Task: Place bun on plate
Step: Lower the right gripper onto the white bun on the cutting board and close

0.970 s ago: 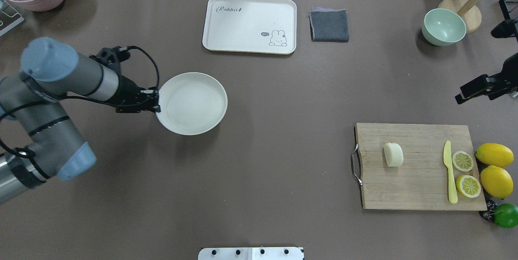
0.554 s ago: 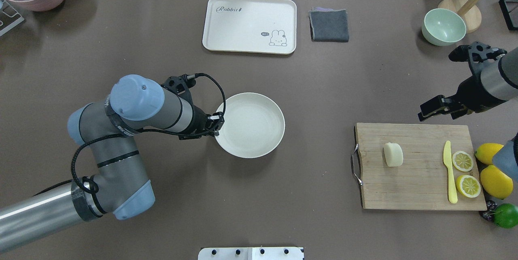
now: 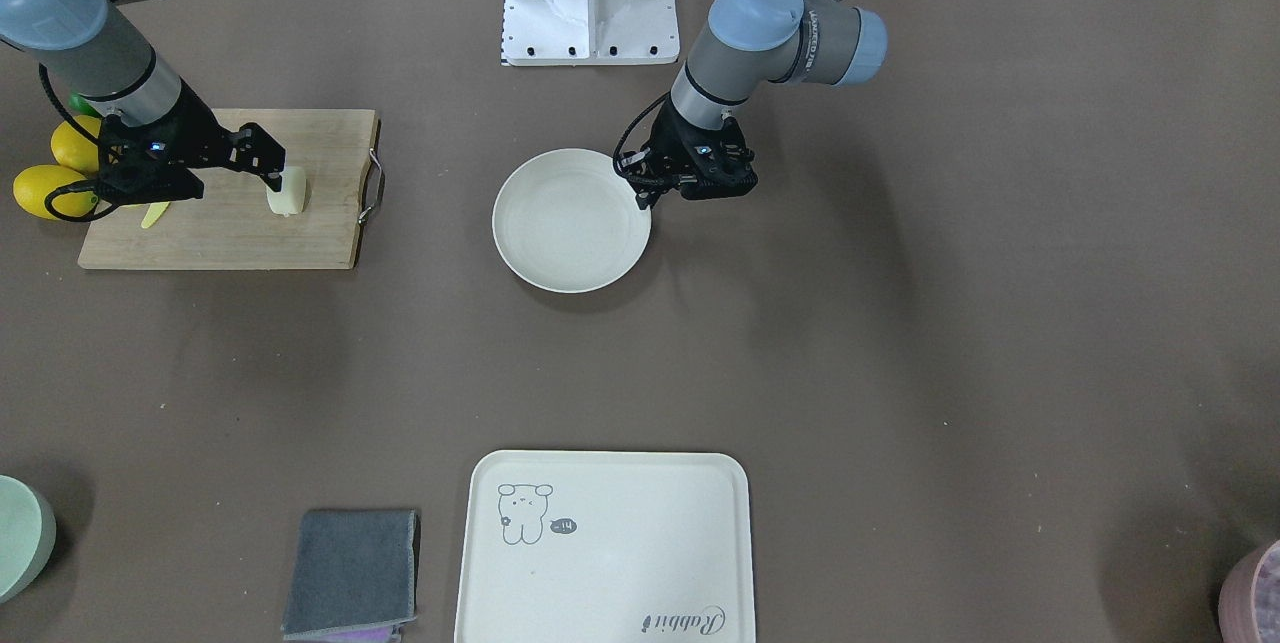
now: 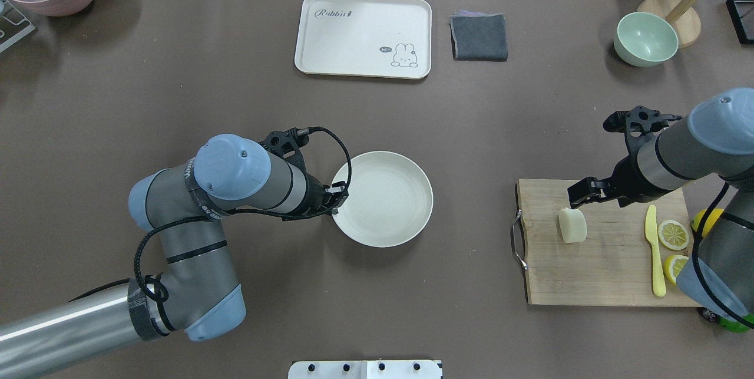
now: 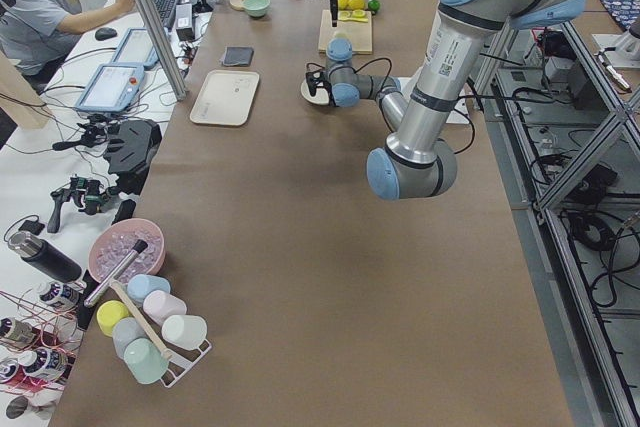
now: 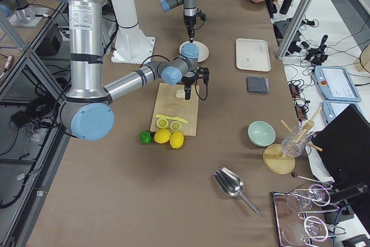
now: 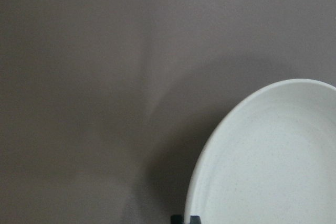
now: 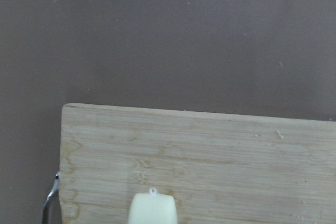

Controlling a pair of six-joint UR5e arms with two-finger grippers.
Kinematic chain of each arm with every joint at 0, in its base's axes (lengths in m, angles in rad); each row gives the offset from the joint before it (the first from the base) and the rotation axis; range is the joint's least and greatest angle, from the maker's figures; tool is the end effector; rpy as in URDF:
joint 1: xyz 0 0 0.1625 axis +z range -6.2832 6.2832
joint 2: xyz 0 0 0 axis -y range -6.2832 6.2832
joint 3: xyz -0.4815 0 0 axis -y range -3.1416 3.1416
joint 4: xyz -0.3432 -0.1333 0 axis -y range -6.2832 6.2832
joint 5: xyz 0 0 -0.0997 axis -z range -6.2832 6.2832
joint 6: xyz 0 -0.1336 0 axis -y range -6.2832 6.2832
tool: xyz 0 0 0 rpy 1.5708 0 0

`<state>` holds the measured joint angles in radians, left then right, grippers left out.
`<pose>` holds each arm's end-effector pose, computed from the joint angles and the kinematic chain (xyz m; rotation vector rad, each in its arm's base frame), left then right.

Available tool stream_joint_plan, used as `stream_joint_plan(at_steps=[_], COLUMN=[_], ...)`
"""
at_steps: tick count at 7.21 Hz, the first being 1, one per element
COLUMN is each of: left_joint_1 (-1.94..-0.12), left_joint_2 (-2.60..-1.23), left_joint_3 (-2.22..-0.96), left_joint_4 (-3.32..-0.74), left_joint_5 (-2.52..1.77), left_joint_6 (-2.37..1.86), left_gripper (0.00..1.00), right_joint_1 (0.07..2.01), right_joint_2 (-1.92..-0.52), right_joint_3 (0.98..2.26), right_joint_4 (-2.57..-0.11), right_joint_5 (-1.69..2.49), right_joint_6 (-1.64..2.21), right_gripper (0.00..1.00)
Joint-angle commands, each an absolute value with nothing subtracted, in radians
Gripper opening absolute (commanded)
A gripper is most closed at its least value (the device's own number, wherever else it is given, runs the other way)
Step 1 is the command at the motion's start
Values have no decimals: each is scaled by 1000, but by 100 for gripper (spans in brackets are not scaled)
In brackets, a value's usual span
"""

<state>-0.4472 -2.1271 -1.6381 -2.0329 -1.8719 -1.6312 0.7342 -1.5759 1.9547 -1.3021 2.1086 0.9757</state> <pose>0.5836 -0.3838 0.3423 -0.0589 1.1122 -0.2909 -0.3018 -0.3598 0.5485 -0.0187 -0.8160 -0.0428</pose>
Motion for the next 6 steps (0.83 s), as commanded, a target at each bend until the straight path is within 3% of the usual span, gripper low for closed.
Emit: stream_joint_plan(at_steps=[1, 4, 5, 6], left_joint_1=[-446, -446, -446, -446], left_joint_2=[-2126, -2126, -2128, -2128], left_joint_3=[-1632, -1632, -1634, -1635], left_joint_4=[-2033, -2033, -2033, -2033], left_joint_5=[-1870, -1870, -1871, -1871], left_joint_6=[-1631, -1628, -1628, -1628], left_gripper=[0, 0, 12, 49], right_joint_1=[694, 667, 661, 660], right_joint_2=[-1542, -1539, -1539, -1537], right_joint_3=[1922, 1901, 1888, 1888], right_joint_4=[-1302, -1301, -1301, -1301], right_joint_5=[2100, 2098, 2098, 2100], right_joint_6=[1014, 1014, 1015, 1017], right_gripper=[98, 95, 90, 75])
